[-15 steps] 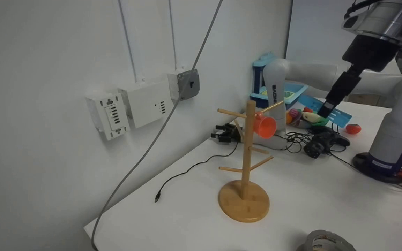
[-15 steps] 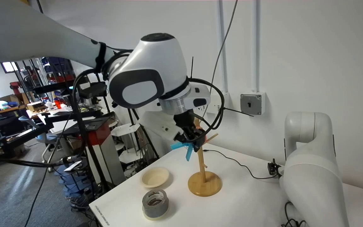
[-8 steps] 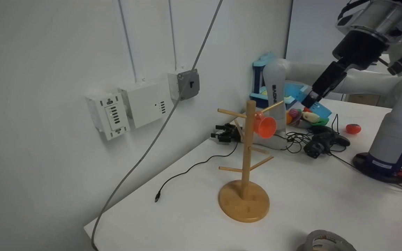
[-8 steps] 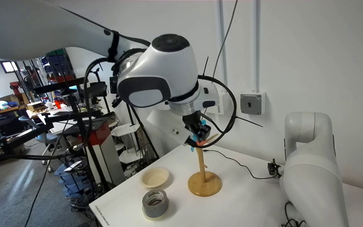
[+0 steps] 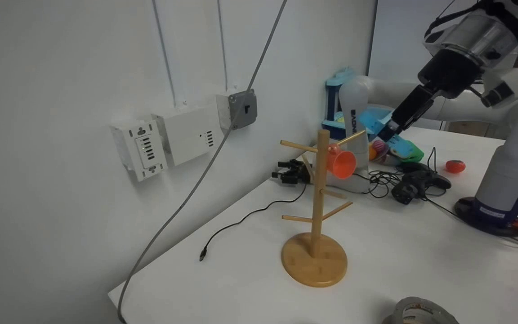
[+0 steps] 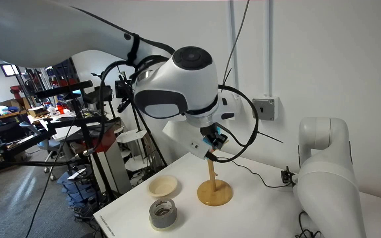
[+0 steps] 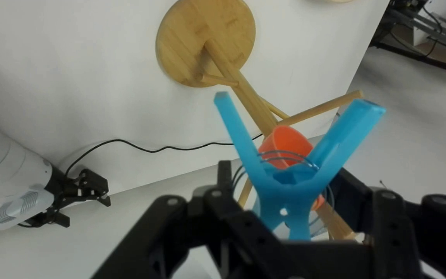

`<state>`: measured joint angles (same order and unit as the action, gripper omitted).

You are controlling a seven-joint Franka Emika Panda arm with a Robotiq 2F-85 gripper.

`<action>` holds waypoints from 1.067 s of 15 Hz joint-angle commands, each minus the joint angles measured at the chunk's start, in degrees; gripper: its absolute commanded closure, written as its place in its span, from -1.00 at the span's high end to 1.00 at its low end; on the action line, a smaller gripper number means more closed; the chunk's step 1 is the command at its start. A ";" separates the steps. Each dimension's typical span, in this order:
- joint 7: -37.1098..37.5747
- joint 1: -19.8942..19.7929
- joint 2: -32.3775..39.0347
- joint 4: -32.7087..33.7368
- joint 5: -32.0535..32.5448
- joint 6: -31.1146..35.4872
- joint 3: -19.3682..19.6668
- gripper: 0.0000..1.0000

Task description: Hang the peg on the wooden stand

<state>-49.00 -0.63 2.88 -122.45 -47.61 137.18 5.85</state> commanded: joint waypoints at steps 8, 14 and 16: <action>-3.76 -2.59 4.63 4.09 -2.66 -2.50 -2.40 -0.28; -2.39 -3.74 3.93 4.41 -0.71 -1.73 -1.83 -0.28; -2.09 -4.12 3.43 4.28 -0.27 -1.72 -1.78 -0.28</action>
<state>-50.45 -3.05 6.83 -119.18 -48.47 137.08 4.52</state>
